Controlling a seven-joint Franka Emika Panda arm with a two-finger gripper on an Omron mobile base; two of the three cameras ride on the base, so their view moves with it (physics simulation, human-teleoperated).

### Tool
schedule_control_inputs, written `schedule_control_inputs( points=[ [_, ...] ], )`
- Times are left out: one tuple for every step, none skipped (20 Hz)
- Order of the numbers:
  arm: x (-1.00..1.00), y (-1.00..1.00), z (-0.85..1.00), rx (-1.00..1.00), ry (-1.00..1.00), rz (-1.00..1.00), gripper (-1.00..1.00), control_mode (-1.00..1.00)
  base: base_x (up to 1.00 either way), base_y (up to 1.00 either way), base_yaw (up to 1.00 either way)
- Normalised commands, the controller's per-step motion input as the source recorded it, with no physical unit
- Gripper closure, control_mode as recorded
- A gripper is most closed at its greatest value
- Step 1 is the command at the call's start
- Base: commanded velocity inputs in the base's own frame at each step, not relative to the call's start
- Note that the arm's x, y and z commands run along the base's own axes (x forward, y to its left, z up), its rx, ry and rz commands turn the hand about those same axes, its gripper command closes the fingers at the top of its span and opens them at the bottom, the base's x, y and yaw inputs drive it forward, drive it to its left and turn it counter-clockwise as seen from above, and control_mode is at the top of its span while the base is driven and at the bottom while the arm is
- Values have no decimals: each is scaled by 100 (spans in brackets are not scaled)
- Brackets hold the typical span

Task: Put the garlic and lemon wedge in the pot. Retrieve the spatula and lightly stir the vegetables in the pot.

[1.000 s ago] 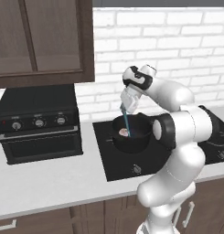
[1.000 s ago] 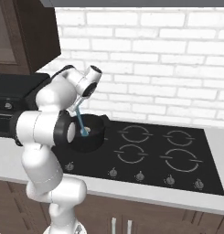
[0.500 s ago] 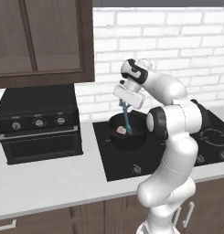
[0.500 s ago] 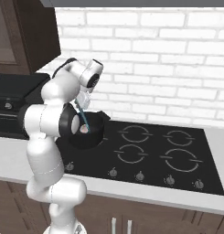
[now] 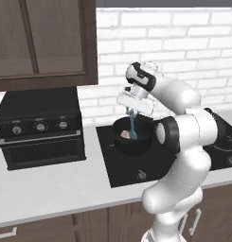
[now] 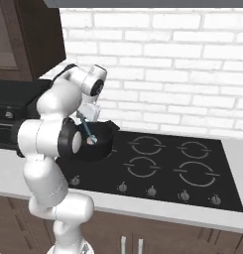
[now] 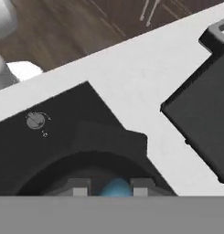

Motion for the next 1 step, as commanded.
schedule_control_inputs(
  points=[
    [-43,0,11,0,-10,36,100,-100,0,0,0]
  ],
)
